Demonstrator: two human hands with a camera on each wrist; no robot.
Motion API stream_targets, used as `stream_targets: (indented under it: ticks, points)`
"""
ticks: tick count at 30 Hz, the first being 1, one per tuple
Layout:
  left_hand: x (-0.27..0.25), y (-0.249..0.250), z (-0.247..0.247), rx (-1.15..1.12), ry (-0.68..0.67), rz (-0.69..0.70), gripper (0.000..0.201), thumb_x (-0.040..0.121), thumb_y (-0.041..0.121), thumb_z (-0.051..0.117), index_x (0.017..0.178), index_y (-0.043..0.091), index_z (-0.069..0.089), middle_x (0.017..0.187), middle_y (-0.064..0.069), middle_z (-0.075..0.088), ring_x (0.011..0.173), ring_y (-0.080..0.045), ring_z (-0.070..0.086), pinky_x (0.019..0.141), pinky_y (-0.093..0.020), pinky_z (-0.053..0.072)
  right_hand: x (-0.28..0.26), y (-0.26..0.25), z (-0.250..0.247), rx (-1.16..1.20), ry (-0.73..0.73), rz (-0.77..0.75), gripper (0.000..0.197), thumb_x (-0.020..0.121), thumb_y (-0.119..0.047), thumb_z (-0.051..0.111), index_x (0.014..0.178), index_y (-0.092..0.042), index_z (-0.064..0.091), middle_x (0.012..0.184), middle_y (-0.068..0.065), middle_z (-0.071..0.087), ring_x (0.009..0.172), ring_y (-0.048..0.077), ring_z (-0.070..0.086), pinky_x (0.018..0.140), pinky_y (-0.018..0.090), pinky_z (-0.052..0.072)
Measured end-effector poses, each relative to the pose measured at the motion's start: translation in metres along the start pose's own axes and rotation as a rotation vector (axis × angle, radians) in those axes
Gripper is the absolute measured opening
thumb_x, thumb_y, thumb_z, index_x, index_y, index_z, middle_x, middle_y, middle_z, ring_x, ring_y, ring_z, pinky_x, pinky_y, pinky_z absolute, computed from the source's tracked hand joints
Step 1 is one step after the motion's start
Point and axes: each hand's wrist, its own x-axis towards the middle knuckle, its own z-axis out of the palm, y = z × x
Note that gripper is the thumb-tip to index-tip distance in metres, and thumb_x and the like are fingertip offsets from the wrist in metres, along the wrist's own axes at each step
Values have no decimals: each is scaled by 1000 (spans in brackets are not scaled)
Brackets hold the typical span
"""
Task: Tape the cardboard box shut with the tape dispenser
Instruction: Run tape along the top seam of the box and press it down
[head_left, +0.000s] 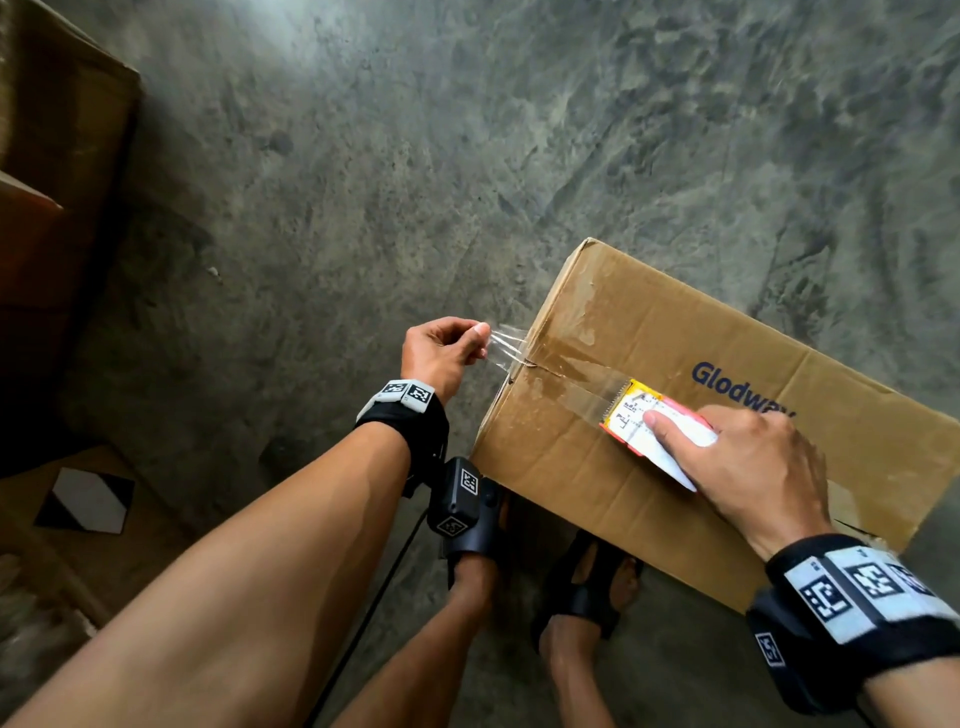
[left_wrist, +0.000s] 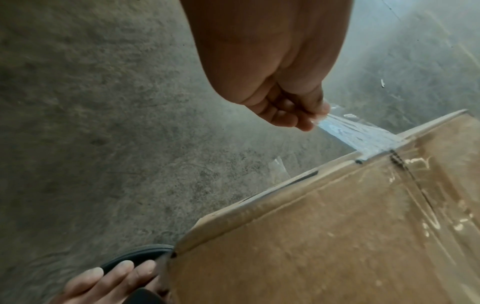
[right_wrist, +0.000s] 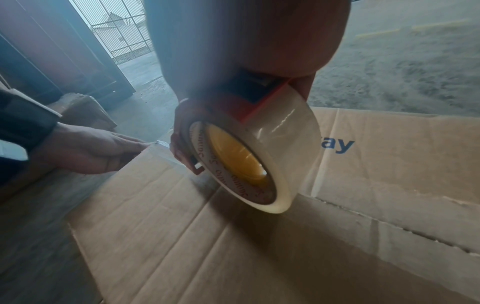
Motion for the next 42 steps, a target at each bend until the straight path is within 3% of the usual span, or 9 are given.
stream_targets:
  ticks: [8,14,19,22,25,28,33,38,42]
  points:
    - [7,-5,25,129,-31,-112,20,89,8,72,96,-11,70,74,-16,67,52,-10,61,61,-21,55,2,0,3,19,21,-2,65,83,-78,50,76,-17,72,72,16,66,70,38,65,59,35,44]
    - [12,-8,38,322,-70,-159,18,83,26,79,83,8,75,82,-11,75,76,-25,71,87,-44,59,4,-3,1,23,4,6,62,85,-73,55,75,-15,73,72,17,66,72,38,65,59,35,41]
    - [6,6,31,725,-57,-223,74,89,52,64,148,12,40,145,-12,52,133,-30,49,111,-38,40,5,-8,1,18,8,21,60,85,-71,58,78,-14,75,75,21,68,76,41,67,62,36,43]
    - [-1,12,28,654,6,-64,46,99,47,46,125,12,60,125,-13,66,120,-29,59,104,-39,44,5,-10,0,14,14,39,60,85,-70,60,78,-12,75,77,22,69,76,42,67,62,37,44]
    - [-14,14,32,511,-122,2,65,93,67,29,93,17,69,104,-12,73,104,-28,67,98,-43,50,3,-12,-2,26,7,54,60,84,-70,60,78,-12,76,77,22,69,77,41,67,63,38,47]
    - [-23,11,41,500,-327,-177,104,71,96,9,128,28,64,135,-3,63,127,-21,56,112,-46,38,3,-14,-4,24,-18,74,60,84,-70,59,81,-13,76,80,21,71,79,41,67,65,37,48]
    - [-27,23,47,557,-370,-321,124,62,98,2,153,20,35,159,-10,34,146,-27,32,122,-48,18,8,-21,-8,-16,-57,73,61,87,-70,55,88,-12,76,89,20,72,87,39,68,71,38,50]
    - [-53,30,59,899,-380,226,78,102,57,24,158,12,-6,165,-6,-17,151,-24,-19,123,-38,-9,5,-22,-13,-34,-87,88,63,89,-70,52,95,-13,77,96,21,73,92,39,68,77,39,50]
    - [-71,17,70,1305,-517,804,67,105,46,24,158,17,-5,163,-1,-21,150,-20,-24,123,-35,-11,1,-27,-15,-31,-79,96,65,89,-70,51,99,-11,77,98,21,73,95,38,69,80,40,50]
